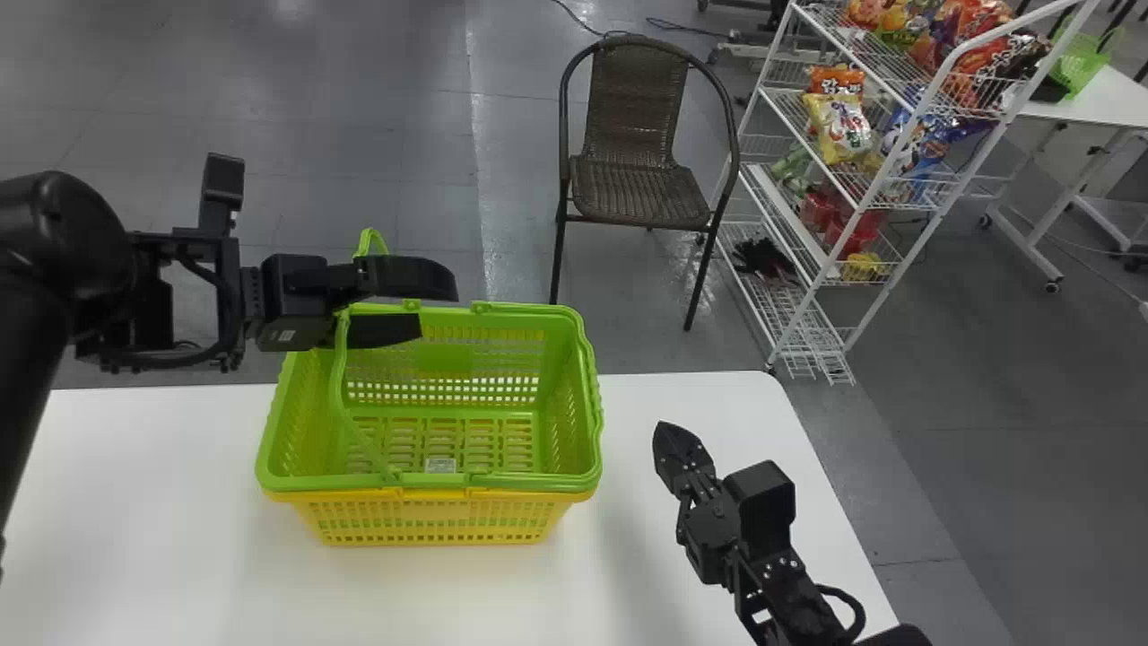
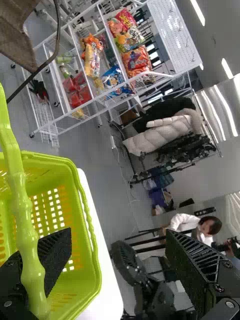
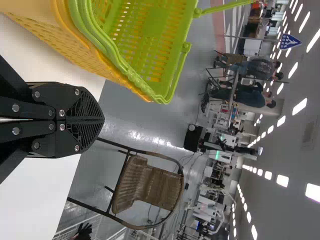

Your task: Grasp handle with right gripper to insert into left gripper then lift and swing left to center

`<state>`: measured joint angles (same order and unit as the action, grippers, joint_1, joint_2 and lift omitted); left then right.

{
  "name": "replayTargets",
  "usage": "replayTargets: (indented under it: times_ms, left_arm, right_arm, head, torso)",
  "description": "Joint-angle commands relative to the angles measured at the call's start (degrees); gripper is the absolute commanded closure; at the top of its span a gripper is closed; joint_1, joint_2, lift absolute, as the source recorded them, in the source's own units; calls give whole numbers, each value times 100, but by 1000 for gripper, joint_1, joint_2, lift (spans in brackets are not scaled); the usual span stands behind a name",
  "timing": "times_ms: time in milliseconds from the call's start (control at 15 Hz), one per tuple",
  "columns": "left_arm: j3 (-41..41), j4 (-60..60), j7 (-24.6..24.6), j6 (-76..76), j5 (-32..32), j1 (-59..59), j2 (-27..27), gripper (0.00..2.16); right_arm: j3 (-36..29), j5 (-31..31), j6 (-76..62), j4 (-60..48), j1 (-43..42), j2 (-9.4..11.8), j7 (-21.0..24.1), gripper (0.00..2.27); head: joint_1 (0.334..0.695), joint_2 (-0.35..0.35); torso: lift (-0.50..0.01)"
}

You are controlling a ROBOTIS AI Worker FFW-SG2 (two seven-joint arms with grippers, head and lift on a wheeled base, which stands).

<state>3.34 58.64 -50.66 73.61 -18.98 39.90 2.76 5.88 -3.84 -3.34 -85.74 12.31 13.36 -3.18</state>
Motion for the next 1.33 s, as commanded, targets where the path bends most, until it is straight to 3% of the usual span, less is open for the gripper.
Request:
replayTargets:
  times_ms: [0,1267]
  left_arm:
    - [0,51,4,18,-9,0,-21,117]
    - [0,306,-22,177,-88,-202,-30,124]
  right_arm:
    - [176,-117,119,163,-229,26,28,2105]
    - [818,-284,629,690,-958,26,160,2105]
  head:
    - [695,-200]
    - [695,-160]
  torso:
    - [0]
    - [0]
